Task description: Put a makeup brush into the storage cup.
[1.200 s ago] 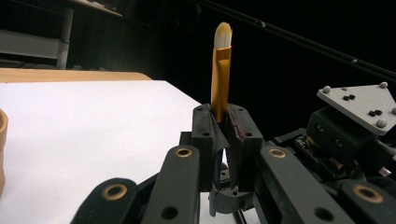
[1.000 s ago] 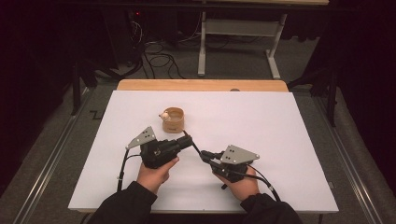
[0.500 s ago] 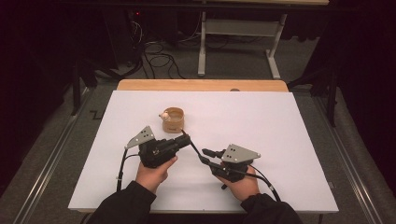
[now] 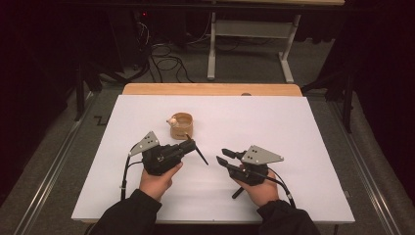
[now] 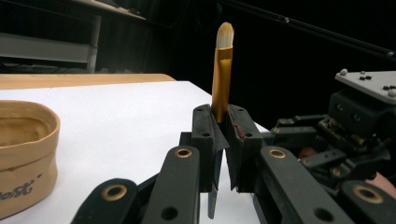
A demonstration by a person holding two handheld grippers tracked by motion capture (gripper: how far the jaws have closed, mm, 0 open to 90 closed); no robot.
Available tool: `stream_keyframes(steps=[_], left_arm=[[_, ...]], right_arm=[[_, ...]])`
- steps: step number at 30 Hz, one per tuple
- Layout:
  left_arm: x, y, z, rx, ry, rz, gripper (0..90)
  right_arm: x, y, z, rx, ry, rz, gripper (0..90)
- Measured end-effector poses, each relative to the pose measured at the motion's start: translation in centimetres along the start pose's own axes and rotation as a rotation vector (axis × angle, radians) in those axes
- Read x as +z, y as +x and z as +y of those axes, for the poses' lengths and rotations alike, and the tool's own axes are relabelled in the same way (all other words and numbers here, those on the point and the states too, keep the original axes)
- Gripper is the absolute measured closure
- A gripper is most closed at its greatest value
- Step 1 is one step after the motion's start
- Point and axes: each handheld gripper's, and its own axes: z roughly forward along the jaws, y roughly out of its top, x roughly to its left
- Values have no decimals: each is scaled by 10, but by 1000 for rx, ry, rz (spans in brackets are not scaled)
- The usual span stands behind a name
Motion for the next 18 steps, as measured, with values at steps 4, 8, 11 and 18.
stream_keyframes(steps=[4,8,11,18], left_arm=[[-2,1,1,15,3,12,827],[-5,1,2,32,9,36,826],[-8,3,4,56,18,54,827],[-19,10,9,78,18,101,827]], right_arm=[[-11,-10,-1,21,2,-40,655],[-19,-18,-3,42,-7,-58,640],[-25,-22,-3,38,4,-74,620],[-38,-31,-7,39,20,-110,525]])
